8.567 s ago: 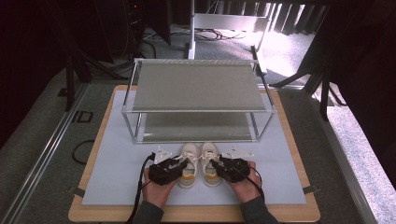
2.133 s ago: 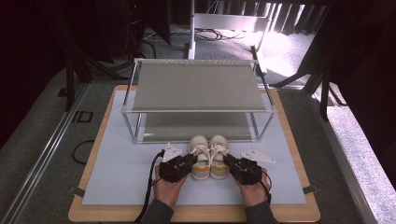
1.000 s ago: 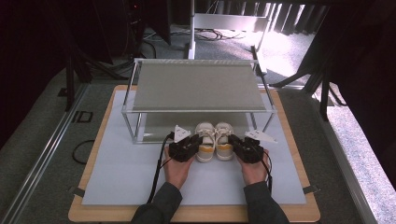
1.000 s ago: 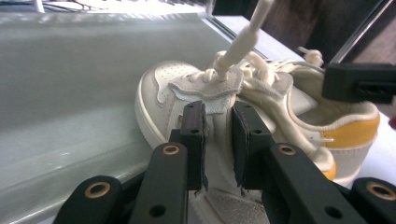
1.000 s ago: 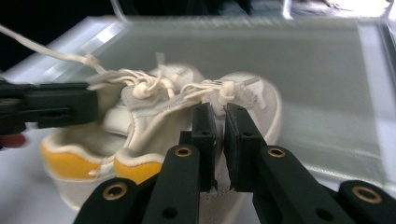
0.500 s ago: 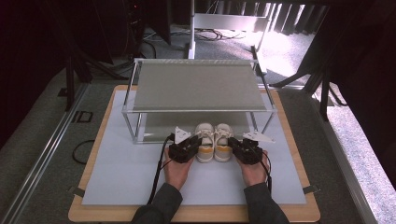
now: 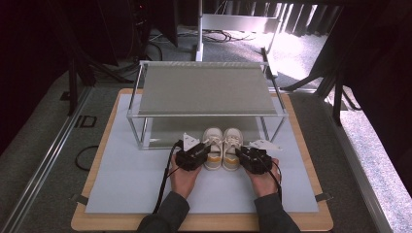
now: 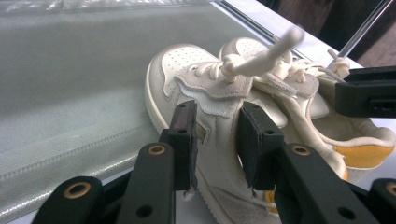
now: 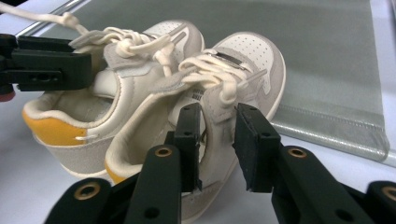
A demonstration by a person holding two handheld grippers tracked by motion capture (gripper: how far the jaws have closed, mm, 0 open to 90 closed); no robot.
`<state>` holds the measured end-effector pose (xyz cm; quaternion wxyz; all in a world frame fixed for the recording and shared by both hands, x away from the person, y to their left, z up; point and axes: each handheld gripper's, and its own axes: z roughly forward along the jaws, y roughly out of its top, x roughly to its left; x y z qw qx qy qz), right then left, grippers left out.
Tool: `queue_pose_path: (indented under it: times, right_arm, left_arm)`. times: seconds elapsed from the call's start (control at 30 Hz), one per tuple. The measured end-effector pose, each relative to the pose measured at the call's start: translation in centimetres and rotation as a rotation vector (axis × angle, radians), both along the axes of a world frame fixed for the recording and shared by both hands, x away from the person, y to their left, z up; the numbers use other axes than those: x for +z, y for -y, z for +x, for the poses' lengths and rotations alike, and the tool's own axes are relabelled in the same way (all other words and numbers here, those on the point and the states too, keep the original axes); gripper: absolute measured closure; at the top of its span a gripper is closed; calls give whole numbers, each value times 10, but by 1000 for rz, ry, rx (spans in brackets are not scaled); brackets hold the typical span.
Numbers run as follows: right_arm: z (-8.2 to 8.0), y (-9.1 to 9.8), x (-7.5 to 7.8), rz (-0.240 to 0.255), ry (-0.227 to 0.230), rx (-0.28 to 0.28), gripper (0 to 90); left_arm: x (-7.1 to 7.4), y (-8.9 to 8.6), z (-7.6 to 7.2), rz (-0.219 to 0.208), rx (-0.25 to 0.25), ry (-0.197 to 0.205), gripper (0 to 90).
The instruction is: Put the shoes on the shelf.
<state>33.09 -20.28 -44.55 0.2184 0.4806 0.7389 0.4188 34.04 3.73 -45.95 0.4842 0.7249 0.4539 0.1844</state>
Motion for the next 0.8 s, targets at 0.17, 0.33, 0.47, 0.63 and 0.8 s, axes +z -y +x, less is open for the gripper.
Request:
queue_pose_path:
  times: [0.17, 0.33, 0.47, 0.63, 0.8]
  right_arm:
    - [0, 1, -3, -9, -24, -15, 647]
    - [4, -2, 1, -23, -75, -6, 665]
    - [6, 0, 2, -9, -97, -6, 733]
    - [1, -2, -1, 2, -54, -18, 800]
    - [1, -1, -3, 41, -33, -31, 807]
  left_arm:
    - [-2, 0, 0, -2, 1, -10, 638]
    - [-6, 2, 2, 4, 7, -29, 612]
    - [-7, 3, 4, -11, 16, -46, 641]
    - [-6, 4, 4, -17, 23, -47, 709]
    - [-5, 6, 6, -50, 42, -44, 728]
